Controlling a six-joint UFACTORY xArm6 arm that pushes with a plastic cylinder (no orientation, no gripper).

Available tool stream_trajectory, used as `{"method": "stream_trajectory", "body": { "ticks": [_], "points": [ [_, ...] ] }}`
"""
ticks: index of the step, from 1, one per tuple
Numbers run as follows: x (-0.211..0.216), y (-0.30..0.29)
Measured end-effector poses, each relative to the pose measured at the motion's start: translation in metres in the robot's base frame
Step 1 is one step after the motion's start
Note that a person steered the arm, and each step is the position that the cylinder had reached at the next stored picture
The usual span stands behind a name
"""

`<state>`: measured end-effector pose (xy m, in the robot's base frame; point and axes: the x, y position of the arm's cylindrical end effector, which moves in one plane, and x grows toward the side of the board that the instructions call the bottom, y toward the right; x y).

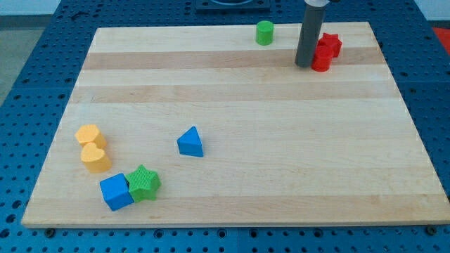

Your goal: Point your arm at the blue triangle

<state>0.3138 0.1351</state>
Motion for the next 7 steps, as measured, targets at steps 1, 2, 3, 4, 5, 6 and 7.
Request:
{"method": "stream_trajectory", "body": {
  "ticks": [1, 2, 3, 4, 5, 6, 7],
  "points": [
    [0.040, -0.017],
    [0.063, -0.054],
    [0.071, -0.075],
    [0.071, -0.119],
    [0.079, -0.176],
    [0.079, -0.223],
    [0.102, -0.247]
  ]
}}
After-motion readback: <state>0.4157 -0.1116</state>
